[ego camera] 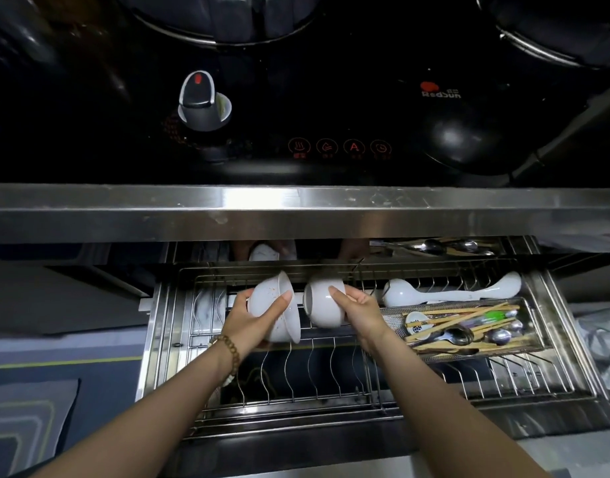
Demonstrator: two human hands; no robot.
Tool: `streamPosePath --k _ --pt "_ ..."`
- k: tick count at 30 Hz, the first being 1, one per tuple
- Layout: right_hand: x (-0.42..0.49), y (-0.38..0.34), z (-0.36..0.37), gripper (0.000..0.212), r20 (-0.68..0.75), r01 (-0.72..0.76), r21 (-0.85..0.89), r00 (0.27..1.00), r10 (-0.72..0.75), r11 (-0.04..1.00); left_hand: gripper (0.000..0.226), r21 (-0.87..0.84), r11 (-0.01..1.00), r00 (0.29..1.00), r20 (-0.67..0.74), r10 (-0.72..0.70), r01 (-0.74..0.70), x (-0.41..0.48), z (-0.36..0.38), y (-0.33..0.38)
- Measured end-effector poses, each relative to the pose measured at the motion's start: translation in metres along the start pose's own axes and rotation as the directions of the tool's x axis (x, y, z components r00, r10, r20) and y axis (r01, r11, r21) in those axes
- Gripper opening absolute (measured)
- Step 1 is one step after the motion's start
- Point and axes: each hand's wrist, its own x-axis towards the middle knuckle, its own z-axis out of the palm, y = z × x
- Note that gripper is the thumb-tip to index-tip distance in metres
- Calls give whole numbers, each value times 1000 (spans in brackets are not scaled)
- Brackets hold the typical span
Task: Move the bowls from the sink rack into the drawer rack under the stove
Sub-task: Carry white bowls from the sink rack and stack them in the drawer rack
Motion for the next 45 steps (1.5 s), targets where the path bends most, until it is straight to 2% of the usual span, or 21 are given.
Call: streamPosePath --k 7,9,10,11,12,13,15,17,21,24,29,34,39,45 --pt "4 1 4 44 -126 55 -96 990 -67 994 70 76 997 1000 22 11 -13 4 6 1" --pt "-1 -4 5 45 -195 151 -288 958 -212 946 74 85 996 999 30 14 -16 4 7 1" --pt "-6 -7 6 42 -211 208 -439 921 -326 874 75 92 995 999 39 20 -24 5 8 1" --pt "-14 -11 8 36 -186 267 -535 888 -420 802 75 93 995 998 49 26 -31 6 8 1" --pt "-25 -16 11 27 -117 334 -552 876 -468 764 73 85 996 998 56 30 -35 6 9 1" --pt "-37 -20 15 17 -11 385 -497 893 -449 778 73 74 997 998 57 30 -34 7 9 2" --pt "-59 -22 25 10 226 354 -326 930 -292 877 74 58 998 999 51 13 -16 10 10 0" --pt "-68 -15 31 10 330 299 -306 924 -194 904 75 33 999 999 36 -35 34 11 11 0" --pt "-59 -5 35 16 269 341 -449 933 -239 826 70 3 998 997 23 -70 70 17 15 -3" --pt "-46 -3 34 22 188 325 -381 944 -271 865 63 -64 995 997 25 -73 74 25 16 -7" --pt "-31 6 28 17 82 212 -252 977 -197 944 55 -150 987 998 39 -46 51 34 15 -12" --pt "-23 14 20 3 5 127 -198 992 -128 972 57 -69 997 998 67 -11 15 43 19 -17" --pt "-19 15 14 12 -58 124 -224 988 -140 967 66 36 999 985 171 13 -19 50 25 -17" --pt "-17 14 16 10 -118 139 -330 975 -187 934 79 131 991 991 136 2 -20 60 29 -25"
